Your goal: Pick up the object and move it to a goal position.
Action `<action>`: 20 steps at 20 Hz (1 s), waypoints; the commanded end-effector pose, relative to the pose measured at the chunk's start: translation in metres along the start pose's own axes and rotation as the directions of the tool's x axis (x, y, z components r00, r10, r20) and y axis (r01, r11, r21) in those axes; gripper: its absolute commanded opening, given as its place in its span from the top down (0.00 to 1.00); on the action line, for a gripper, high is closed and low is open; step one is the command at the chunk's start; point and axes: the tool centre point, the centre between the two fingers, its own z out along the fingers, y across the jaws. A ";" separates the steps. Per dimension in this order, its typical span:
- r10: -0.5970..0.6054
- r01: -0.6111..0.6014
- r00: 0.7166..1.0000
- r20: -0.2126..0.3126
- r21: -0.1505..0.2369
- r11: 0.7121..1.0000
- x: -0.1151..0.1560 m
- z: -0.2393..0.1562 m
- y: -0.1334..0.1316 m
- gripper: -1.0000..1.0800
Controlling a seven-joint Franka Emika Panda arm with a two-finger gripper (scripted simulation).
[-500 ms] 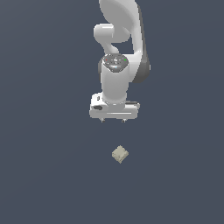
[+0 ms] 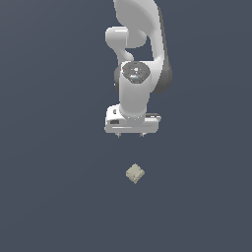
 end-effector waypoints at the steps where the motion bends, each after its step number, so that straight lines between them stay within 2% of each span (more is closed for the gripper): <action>1: -0.008 0.008 1.000 0.007 -0.001 1.000 -0.001 0.001 -0.003 0.04; 11: 0.011 -0.011 1.000 0.005 0.000 1.000 0.002 0.002 -0.003 0.04; 20: 0.133 -0.133 0.991 0.002 0.005 0.991 0.021 0.009 -0.004 0.04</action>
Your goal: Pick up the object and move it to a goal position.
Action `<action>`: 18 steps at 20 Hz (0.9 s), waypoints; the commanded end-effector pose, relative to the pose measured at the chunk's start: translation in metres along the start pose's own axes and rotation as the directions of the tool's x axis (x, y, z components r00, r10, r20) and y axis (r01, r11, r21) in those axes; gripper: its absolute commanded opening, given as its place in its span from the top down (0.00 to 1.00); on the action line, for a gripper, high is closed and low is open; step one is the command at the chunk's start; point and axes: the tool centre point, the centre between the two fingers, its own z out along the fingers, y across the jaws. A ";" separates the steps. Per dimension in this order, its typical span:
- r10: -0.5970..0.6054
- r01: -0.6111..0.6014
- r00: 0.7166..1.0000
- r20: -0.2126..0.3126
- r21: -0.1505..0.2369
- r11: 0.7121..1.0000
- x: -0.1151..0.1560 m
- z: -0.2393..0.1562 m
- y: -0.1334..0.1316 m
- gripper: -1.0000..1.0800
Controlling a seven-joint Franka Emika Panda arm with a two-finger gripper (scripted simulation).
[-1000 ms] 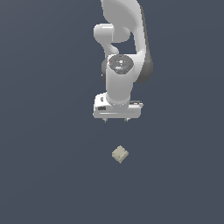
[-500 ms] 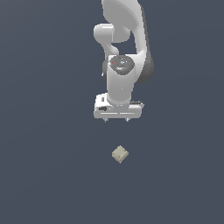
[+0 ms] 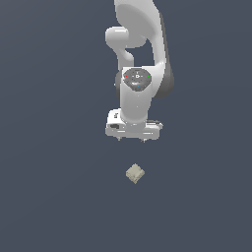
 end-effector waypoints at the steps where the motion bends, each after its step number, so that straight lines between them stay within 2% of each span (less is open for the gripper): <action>1: 0.046 -0.046 0.999 -0.001 0.002 0.999 0.007 0.003 -0.001 0.04; 5: 0.140 -0.140 0.990 -0.004 0.006 0.990 0.022 0.010 -0.004 0.04; 9: 0.248 -0.248 0.969 -0.006 0.010 0.969 0.038 0.018 -0.007 0.04; 13: 0.352 -0.352 0.936 -0.009 0.015 0.936 0.053 0.027 -0.011 0.04; 18: 0.473 -0.473 0.881 -0.011 0.021 0.881 0.071 0.039 -0.016 0.04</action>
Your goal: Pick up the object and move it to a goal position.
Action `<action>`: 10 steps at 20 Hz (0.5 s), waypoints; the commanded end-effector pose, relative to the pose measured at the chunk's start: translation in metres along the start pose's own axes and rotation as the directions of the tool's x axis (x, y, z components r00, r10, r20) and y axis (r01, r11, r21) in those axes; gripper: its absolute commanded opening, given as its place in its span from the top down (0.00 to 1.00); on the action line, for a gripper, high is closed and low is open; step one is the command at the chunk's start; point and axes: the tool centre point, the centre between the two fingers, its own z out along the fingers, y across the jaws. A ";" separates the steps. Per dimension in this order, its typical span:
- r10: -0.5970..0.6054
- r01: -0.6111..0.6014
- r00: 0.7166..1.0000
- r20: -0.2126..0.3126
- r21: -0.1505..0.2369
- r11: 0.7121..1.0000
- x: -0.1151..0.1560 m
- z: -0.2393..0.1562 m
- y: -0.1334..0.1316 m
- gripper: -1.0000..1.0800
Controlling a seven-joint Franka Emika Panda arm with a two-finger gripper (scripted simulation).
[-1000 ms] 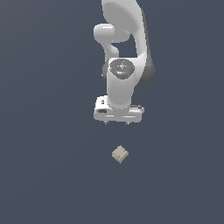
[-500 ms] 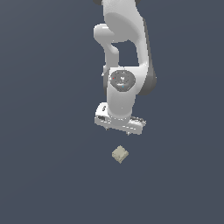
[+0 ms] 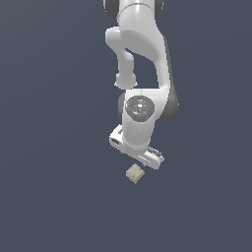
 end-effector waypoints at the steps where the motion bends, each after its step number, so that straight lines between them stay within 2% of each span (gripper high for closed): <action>1: 0.065 -0.065 0.998 -0.002 0.002 0.998 0.006 0.006 -0.006 0.04; 10: 0.214 -0.214 0.977 -0.007 0.008 0.977 0.020 0.021 -0.020 0.04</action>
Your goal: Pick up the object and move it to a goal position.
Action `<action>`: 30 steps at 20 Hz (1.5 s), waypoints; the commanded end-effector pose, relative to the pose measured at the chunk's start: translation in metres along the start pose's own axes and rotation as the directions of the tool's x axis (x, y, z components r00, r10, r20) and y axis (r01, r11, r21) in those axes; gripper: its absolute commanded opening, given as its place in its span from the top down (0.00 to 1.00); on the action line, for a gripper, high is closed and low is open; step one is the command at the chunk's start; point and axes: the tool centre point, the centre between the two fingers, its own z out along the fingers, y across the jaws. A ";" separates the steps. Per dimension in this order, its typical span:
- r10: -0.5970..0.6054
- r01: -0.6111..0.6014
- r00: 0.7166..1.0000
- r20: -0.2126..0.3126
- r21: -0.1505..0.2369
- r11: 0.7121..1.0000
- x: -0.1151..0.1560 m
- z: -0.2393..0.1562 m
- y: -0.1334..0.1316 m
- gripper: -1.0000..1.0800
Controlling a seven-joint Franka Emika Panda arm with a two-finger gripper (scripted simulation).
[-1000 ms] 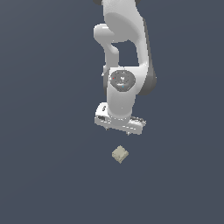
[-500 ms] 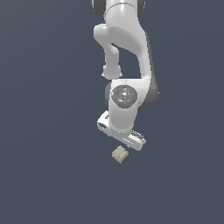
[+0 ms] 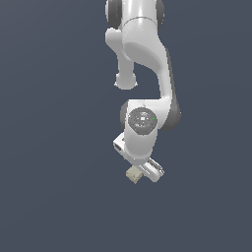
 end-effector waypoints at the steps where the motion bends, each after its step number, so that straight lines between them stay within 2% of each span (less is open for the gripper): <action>1: 0.031 -0.031 1.000 -0.001 0.001 1.000 0.002 0.003 -0.003 0.04; 11: 0.059 -0.059 0.998 -0.002 0.002 0.998 0.003 0.008 -0.006 0.04; 21: 0.063 -0.063 0.998 -0.003 0.003 0.998 0.003 0.052 -0.006 0.04; 28: 0.064 -0.064 0.998 -0.003 0.003 0.998 0.004 0.057 -0.007 0.04; 29: 0.064 -0.064 0.998 -0.003 0.003 0.998 0.004 0.057 -0.007 1.00; 30: 0.064 -0.064 0.998 -0.003 0.003 0.998 0.004 0.057 -0.007 1.00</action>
